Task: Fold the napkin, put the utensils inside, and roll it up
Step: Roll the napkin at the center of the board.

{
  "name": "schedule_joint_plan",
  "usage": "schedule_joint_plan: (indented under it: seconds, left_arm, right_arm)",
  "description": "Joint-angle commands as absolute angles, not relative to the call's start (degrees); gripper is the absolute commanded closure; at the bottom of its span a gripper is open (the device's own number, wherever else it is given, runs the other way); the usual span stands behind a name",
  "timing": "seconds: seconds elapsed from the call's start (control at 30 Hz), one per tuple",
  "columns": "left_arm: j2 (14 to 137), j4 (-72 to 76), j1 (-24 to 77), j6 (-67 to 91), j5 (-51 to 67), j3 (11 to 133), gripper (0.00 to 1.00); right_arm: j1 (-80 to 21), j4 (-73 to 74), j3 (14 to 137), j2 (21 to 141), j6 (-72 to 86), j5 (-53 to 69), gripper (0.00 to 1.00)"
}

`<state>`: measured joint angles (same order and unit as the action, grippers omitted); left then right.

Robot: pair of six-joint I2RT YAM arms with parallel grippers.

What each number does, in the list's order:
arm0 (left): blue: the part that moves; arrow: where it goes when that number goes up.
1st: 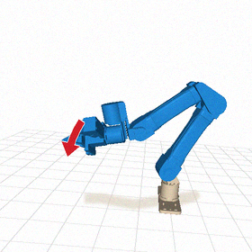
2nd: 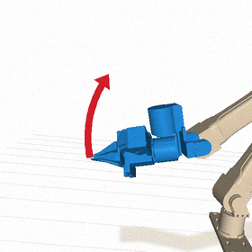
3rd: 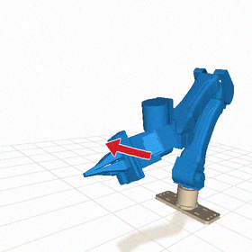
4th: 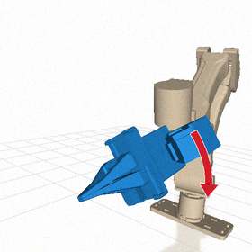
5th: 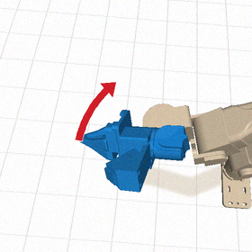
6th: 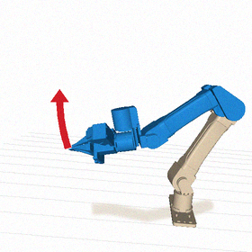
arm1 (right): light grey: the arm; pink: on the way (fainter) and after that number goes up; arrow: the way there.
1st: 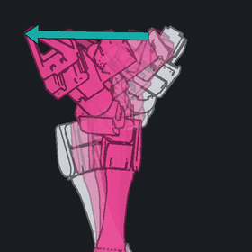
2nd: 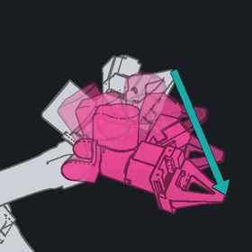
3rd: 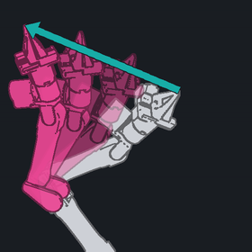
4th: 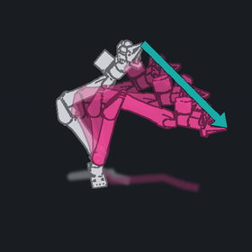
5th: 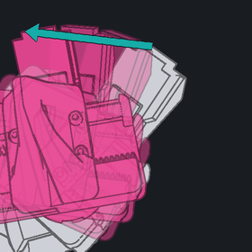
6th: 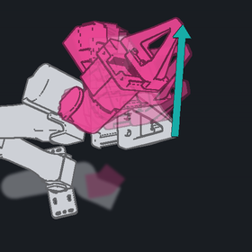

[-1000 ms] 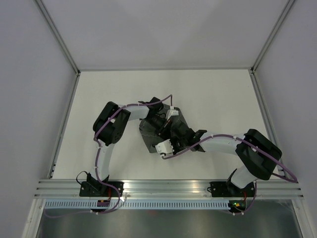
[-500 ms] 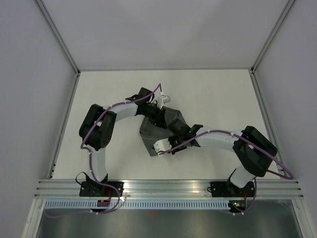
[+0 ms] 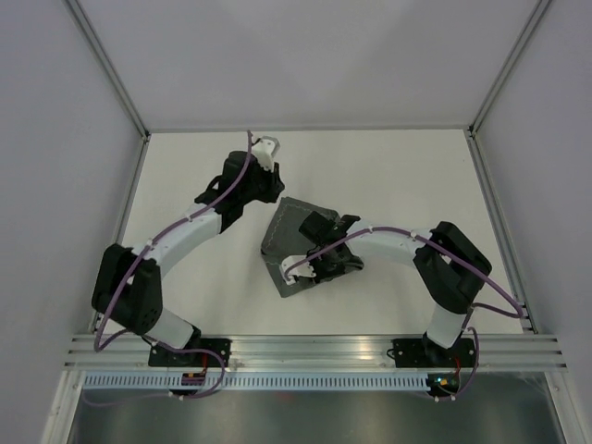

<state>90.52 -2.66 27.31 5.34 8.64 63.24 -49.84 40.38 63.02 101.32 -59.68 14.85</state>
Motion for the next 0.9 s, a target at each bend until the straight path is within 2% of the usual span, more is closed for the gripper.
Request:
schedule_joint_plan:
  seconds: [0.0, 0.23, 0.43, 0.53, 0.63, 0.67, 0.7, 0.87]
  left_arm:
    - [79.0, 7.1, 26.7, 14.5, -8.8, 58.8, 0.70]
    - [64.0, 14.8, 26.3, 17.4, -18.2, 50.5, 0.65]
    - [54.6, 25.5, 28.1, 9.3, -14.5, 43.2, 0.66]
    - [48.4, 31.8, 30.2, 4.8, -11.9, 38.0, 0.64]
    - [45.7, 31.0, 34.8, -1.9, -8.0, 38.4, 0.60]
    - [45.6, 28.8, 36.9, -7.2, -7.9, 38.8, 0.01]
    - [45.7, 27.5, 41.5, -9.7, -8.7, 39.5, 0.00]
    - [47.3, 19.0, 51.3, -19.0, -10.2, 40.5, 0.05]
  right_arm:
    - [-50.0, 52.5, 65.4, 106.8, -58.9, 19.9, 1.00]
    - [-48.7, 59.8, 72.9, 115.2, -60.1, 23.3, 1.00]
    - [-46.4, 69.5, 83.9, 126.2, -62.8, 26.4, 1.00]
    - [-45.3, 75.0, 90.3, 132.0, -64.5, 29.3, 1.00]
    - [-44.3, 79.8, 95.8, 137.3, -66.3, 30.8, 1.00]
    - [-44.0, 80.9, 96.8, 138.3, -66.3, 31.1, 0.99]
    - [-43.9, 81.4, 98.3, 140.2, -66.4, 31.2, 0.99]
    - [-43.0, 83.2, 102.5, 144.0, -65.9, 32.5, 1.00]
